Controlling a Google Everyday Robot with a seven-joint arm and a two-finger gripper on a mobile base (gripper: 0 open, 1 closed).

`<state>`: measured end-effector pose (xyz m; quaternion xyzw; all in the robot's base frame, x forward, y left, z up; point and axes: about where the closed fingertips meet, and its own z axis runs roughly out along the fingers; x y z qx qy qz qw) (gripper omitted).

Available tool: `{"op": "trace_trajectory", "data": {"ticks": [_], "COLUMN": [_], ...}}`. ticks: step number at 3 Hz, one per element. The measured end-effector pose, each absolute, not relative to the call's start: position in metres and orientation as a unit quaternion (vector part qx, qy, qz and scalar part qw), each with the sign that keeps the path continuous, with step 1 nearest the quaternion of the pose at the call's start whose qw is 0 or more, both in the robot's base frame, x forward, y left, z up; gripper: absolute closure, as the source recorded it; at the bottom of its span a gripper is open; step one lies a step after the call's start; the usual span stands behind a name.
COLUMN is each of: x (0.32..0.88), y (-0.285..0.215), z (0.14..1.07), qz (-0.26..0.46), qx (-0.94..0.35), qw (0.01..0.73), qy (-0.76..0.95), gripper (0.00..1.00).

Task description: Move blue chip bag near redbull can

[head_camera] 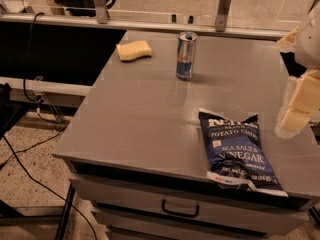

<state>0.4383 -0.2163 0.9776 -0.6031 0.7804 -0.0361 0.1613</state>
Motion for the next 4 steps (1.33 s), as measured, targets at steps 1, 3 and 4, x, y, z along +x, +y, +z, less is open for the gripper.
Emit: {"op": "trace_trajectory", "data": {"ticks": [1, 3, 4], "x": [0.438, 0.417, 0.404], "y": [-0.216, -0.210, -0.199], "z": [0.978, 0.938, 0.914], "qz": [-0.036, 0.005, 0.025], "qx": [-0.603, -0.603, -0.600], "qw": [0.161, 0.128, 0.118], "qy": [0.780, 0.787, 0.791], "gripper": [0.00, 0.00, 0.00]}}
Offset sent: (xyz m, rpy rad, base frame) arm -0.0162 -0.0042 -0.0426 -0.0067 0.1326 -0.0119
